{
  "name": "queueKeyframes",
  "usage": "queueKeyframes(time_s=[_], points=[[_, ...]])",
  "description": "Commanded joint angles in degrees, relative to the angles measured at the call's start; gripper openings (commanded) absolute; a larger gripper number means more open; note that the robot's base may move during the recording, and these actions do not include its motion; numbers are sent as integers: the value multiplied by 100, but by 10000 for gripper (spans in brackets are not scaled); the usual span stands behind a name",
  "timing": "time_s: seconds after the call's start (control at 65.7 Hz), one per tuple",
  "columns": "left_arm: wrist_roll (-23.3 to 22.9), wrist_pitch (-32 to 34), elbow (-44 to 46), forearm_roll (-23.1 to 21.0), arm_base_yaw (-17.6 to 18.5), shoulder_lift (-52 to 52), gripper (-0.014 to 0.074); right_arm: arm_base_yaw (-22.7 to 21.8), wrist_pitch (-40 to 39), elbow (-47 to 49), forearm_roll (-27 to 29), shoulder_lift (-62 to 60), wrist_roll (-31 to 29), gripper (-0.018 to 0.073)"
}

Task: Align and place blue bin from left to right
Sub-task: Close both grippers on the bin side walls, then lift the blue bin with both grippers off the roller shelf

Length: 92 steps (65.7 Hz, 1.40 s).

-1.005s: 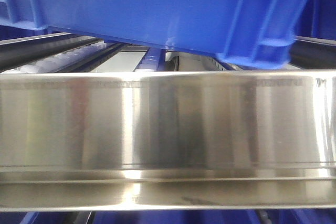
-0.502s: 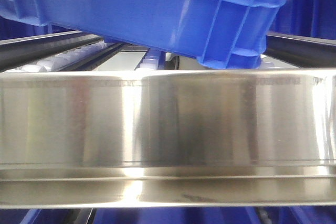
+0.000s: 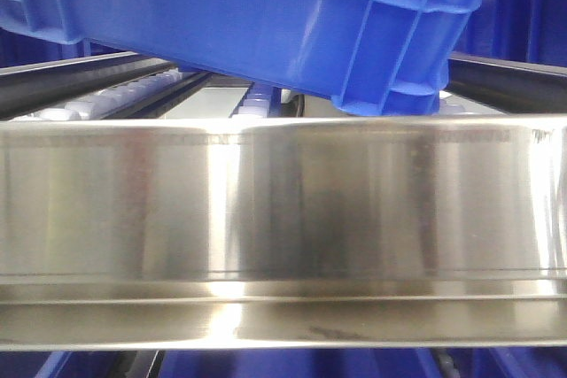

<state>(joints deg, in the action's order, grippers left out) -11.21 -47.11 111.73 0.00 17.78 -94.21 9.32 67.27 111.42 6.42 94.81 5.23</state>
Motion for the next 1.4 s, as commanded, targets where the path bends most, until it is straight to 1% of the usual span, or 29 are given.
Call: queueKeyframes(time_s=[0.0,0.975,1.081,1.203,1.325,1.386], points=[[-109,915,119,-332,28,176,-111,7,-220,56,81,-126,-209,-72],[-109,954,119,-332,28,176,-111,7,-294,56,86,-117,-209,-72],[-109,824,119,-304,28,176,-111,7,-200,56,140,-117,-209,-72],[-109,614,119,0,28,176,-111,7,-69,56,149,-117,-195,-72],[-109,273,119,183,28,176,-111,-15,-34,56,149,-117,-118,-72],[-109,121,119,199,28,176,-111,-29,-34,56,149,-117,-118,-71]])
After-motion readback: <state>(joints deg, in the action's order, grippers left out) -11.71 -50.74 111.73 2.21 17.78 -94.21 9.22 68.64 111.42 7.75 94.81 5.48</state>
